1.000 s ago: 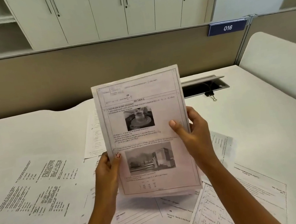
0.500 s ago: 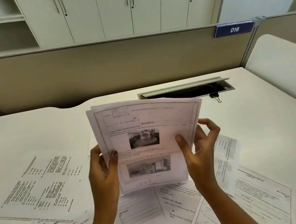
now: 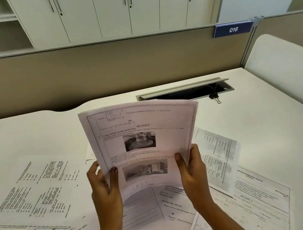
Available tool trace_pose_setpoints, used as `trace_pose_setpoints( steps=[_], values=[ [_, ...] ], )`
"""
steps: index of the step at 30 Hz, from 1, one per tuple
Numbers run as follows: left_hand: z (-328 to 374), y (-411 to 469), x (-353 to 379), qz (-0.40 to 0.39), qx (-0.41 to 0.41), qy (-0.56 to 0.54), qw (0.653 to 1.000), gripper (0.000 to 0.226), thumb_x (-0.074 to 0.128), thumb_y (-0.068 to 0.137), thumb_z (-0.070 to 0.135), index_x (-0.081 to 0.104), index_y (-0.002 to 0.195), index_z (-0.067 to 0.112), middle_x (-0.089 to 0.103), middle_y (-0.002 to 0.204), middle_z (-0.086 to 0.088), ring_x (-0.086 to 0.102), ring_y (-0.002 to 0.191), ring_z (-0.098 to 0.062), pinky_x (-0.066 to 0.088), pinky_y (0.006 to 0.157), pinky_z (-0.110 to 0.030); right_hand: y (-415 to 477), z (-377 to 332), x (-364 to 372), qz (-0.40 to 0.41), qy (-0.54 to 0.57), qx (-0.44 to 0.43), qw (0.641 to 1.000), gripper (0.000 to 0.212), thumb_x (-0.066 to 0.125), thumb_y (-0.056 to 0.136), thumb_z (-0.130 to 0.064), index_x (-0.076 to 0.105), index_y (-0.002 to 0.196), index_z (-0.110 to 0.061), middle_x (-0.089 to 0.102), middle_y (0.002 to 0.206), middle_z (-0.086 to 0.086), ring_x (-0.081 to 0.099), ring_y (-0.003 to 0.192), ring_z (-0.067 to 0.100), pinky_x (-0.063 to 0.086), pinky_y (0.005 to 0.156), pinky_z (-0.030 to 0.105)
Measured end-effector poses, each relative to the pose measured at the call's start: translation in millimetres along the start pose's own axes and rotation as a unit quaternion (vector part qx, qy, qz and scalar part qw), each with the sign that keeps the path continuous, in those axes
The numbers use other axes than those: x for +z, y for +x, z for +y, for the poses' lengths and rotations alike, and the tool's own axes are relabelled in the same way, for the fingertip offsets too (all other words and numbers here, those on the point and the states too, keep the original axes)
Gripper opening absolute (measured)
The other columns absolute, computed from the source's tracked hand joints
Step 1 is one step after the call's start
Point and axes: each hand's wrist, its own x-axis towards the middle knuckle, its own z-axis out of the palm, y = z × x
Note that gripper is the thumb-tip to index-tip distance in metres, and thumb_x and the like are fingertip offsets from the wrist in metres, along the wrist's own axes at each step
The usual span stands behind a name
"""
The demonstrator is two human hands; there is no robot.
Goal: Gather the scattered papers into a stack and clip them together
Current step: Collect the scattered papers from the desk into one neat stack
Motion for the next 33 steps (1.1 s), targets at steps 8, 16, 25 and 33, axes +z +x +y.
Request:
trace_pose_setpoints(
  steps=[8,16,25,33],
  values=[
    [-8,2,-16,-0.032,0.033,0.116,0.992,0.037,0.053,0.084,0.033,0.063,0.108,0.006,0.068,0.100,-0.004,0.061,0.075,-0.012,0.056,0.067,-0.023,17,20,-17,0.020,-0.129,-0.021,0.991,0.019,0.047,0.097,-0.013,0.049,0.115,-0.016,0.063,0.101,-0.012,0.063,0.092,0.001,0.054,0.075,0.013],
    [-21,11,-24,0.016,-0.065,0.062,0.996,0.026,0.063,0.086,0.023,0.068,0.103,0.004,0.067,0.079,-0.001,0.059,0.073,-0.015,0.043,0.060,-0.017,90,59,-84,0.084,-0.346,0.091,0.930,0.036,0.058,0.087,0.000,0.051,0.123,-0.001,0.053,0.123,0.020,0.050,0.114,0.031,0.039,0.097,0.033],
    [-37,2,-23,0.004,-0.190,-0.037,0.981,0.017,0.062,0.087,0.015,0.066,0.103,0.017,0.069,0.087,0.001,0.064,0.083,-0.020,0.047,0.068,-0.027,125,85,-118,-0.043,-0.598,0.256,0.758,0.091,0.070,0.067,-0.064,0.035,0.132,-0.010,0.038,0.135,0.017,0.032,0.128,0.038,0.024,0.108,0.052],
    [-40,-1,-23,0.004,-0.232,-0.088,0.969,0.030,0.060,0.088,0.009,0.061,0.117,0.005,0.066,0.092,0.002,0.063,0.089,-0.021,0.047,0.077,-0.029,129,80,-118,-0.039,-0.575,0.266,0.772,0.092,0.076,0.062,-0.061,0.037,0.126,-0.008,0.039,0.131,0.018,0.036,0.124,0.035,0.035,0.102,0.045]
  ],
)
